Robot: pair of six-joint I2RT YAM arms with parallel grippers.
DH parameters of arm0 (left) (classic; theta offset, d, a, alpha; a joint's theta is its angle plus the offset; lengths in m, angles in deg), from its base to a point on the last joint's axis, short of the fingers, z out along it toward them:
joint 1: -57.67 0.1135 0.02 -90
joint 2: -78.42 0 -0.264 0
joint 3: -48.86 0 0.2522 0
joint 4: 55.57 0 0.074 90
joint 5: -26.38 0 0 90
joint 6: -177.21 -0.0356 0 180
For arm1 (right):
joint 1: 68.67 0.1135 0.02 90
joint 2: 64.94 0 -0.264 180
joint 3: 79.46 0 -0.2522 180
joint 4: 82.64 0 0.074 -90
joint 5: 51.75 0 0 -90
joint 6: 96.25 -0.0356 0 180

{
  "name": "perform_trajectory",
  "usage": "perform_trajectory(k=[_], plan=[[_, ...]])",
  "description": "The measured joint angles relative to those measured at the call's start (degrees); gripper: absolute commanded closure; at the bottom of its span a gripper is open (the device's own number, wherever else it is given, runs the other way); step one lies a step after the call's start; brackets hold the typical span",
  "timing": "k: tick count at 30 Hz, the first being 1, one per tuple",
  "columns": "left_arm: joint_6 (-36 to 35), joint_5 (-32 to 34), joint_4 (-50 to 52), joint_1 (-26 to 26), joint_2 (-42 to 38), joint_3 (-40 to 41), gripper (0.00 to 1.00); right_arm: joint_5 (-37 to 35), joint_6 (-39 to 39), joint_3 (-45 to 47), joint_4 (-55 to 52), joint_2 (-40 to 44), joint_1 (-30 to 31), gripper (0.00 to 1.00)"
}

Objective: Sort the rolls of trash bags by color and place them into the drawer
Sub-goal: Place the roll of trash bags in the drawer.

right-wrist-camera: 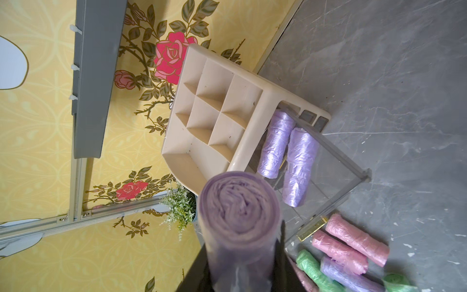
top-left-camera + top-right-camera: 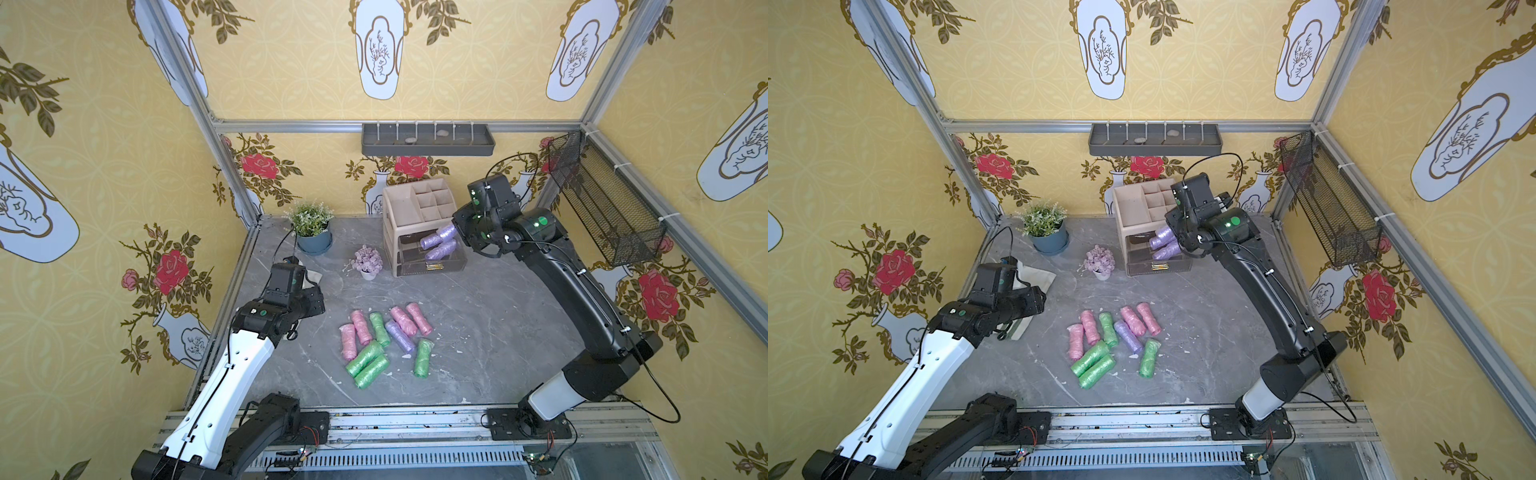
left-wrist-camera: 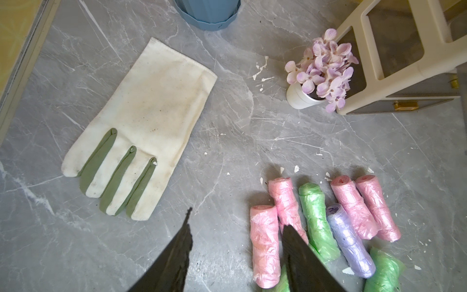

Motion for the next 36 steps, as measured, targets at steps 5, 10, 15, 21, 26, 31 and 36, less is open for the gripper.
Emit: perform_trajectory(k=[5, 10, 15, 21, 26, 31, 36], plan=[[0.0, 0.0, 0.0, 0.07, 0.28, 0.0, 0.41, -2.73, -4.33, -4.74, -4.33, -5.27, 0.09, 0.7], [0.0, 0.0, 0.0, 0.07, 0.0, 0.04, 0.41, -3.06, -6.45, -8.09, -7.04, -10.03, -0.28, 0.71], [0.0, 0.0, 0.0, 0.09, 0.0, 0.09, 0.41, -2.58, -6.54, -8.81, -8.09, -13.79, -1.53, 0.71], [0.0, 0.0, 0.0, 0.09, -0.09, 0.09, 0.41, -1.57, -6.05, -9.27, -9.44, -16.81, -2.47, 0.71], [0.0, 0.0, 0.0, 0.09, -0.11, 0.15, 0.41, -1.11, -5.03, -9.42, -10.47, -18.29, -2.67, 0.71], [0.0, 0.0, 0.0, 0.09, -0.11, 0.15, 0.41, -0.74, -4.37, -9.42, -11.32, -18.95, -2.58, 0.71], [0.02, -0.02, 0.02, 0.13, -0.31, 0.26, 0.41, -0.04, -3.76, -9.42, -11.58, -19.39, -2.14, 0.71]])
